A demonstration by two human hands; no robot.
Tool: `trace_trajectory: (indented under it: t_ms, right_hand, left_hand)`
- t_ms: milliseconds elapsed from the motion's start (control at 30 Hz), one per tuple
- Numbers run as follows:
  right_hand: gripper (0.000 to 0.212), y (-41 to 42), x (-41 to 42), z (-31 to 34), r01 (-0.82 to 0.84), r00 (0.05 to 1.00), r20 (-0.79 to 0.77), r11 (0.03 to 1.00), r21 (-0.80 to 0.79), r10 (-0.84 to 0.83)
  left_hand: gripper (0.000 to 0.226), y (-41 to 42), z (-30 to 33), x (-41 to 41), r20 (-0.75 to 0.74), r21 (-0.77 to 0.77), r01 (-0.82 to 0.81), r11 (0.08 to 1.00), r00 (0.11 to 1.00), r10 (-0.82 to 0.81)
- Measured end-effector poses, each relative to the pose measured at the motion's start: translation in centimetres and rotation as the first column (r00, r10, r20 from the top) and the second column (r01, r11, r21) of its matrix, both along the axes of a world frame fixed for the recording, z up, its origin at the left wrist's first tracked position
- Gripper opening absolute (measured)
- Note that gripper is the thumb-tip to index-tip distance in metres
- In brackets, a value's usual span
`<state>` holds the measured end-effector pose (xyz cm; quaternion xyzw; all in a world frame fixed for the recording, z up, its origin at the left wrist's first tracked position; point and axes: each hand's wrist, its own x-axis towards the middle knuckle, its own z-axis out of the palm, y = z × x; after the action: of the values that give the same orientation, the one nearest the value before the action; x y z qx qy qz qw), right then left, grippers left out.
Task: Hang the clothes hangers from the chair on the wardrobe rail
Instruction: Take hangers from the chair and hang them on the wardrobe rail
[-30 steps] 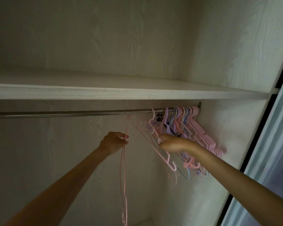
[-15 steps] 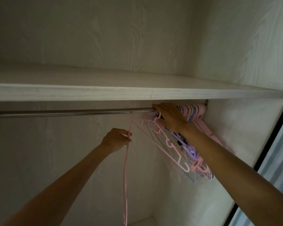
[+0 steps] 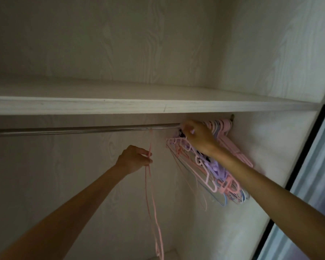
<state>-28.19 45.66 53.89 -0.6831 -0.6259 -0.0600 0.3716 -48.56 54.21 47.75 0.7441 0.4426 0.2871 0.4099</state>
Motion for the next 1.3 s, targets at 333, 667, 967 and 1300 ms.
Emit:
trace_trajectory:
  t_ms: [333, 667, 967, 1300]
  right_hand:
    - [0.032, -6.2, -5.3, -5.0, -0.231, 0.935, -0.356, 0.778, -0.585, 0.011]
    - [0.021, -2.3, -3.2, -4.1, 0.048, 0.953, -0.251, 0.904, -0.424, -0.168]
    - [0.009, -0.4, -2.7, -5.6, 0.109, 0.963, -0.150, 0.836, -0.538, -0.222]
    - [0.048, 0.8, -1.1, 0.0, 0.113, 0.933, 0.348, 0.993, -0.044, -0.091]
  left_hand:
    - [0.026, -3.5, 1.8, 4.7, 0.024, 0.067, 0.088, 0.994, 0.996, -0.090]
    - [0.042, -1.7, 5.5, 3.8, -0.306, 0.788, 0.054, 0.613, 0.899, 0.315]
    - [0.057, -0.1, 4.7, 3.4, -0.455, 0.810, 0.142, 0.569, 0.764, 0.458]
    - [0.055, 0.5, 3.9, 3.1, -0.347, 0.861, 0.090, 0.500, 0.823, 0.450]
